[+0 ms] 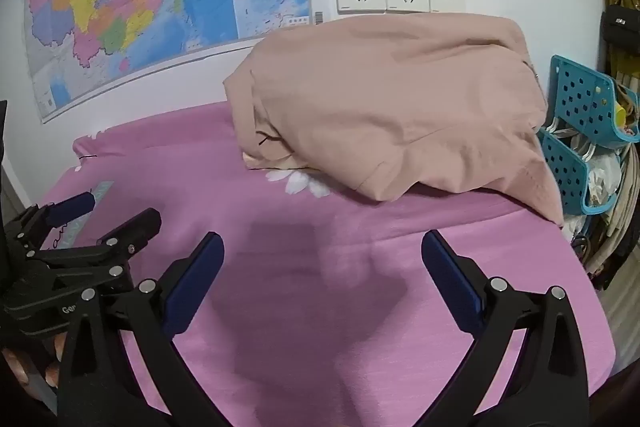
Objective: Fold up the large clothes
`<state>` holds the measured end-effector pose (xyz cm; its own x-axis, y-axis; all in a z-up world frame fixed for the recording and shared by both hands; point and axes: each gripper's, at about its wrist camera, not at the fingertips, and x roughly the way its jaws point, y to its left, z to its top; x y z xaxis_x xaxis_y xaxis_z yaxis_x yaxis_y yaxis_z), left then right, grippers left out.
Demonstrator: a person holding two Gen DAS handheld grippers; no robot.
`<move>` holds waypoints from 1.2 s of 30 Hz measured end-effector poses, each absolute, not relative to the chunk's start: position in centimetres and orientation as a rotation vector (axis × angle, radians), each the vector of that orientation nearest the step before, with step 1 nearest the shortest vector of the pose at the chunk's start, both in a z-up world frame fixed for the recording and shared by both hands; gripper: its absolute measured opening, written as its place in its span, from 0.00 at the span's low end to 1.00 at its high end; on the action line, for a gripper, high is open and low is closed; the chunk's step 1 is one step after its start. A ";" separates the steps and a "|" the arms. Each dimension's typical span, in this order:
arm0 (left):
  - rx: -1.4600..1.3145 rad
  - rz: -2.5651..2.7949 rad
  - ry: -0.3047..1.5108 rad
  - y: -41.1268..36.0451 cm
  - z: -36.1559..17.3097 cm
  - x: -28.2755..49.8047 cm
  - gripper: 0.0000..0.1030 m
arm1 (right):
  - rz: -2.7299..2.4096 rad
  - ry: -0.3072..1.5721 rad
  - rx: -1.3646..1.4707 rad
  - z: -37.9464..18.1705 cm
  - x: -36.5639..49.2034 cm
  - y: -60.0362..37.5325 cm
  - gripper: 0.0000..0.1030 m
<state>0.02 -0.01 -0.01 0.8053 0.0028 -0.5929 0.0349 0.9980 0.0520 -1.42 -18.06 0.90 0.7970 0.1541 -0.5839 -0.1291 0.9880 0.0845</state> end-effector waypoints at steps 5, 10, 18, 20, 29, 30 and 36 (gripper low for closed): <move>0.062 -0.015 0.633 -0.2 0.0 0.1 0.93 | 0.159 0.628 0.028 1.7 -1.9 -17.4 0.95; 0.056 -0.028 0.627 -1.8 1.4 0.6 0.93 | 0.158 0.629 0.038 1.6 -0.9 -19.5 0.95; 0.055 -0.060 0.618 -1.5 1.4 0.6 0.93 | 0.120 0.616 0.000 2.7 -1.2 -19.5 0.95; 0.055 -0.063 0.617 -1.5 1.4 0.7 0.93 | 0.119 0.612 0.001 2.8 -1.1 -19.5 0.95; 0.058 -0.070 0.637 -1.9 1.2 1.0 0.93 | 0.108 0.609 0.002 3.0 -1.0 -19.4 0.95; 0.058 -0.071 0.637 -1.9 1.1 1.0 0.93 | 0.108 0.607 0.001 2.9 -1.1 -19.4 0.95; 0.052 -0.073 0.631 -1.8 1.3 1.0 0.93 | 0.107 0.605 0.003 3.0 -1.0 -19.5 0.95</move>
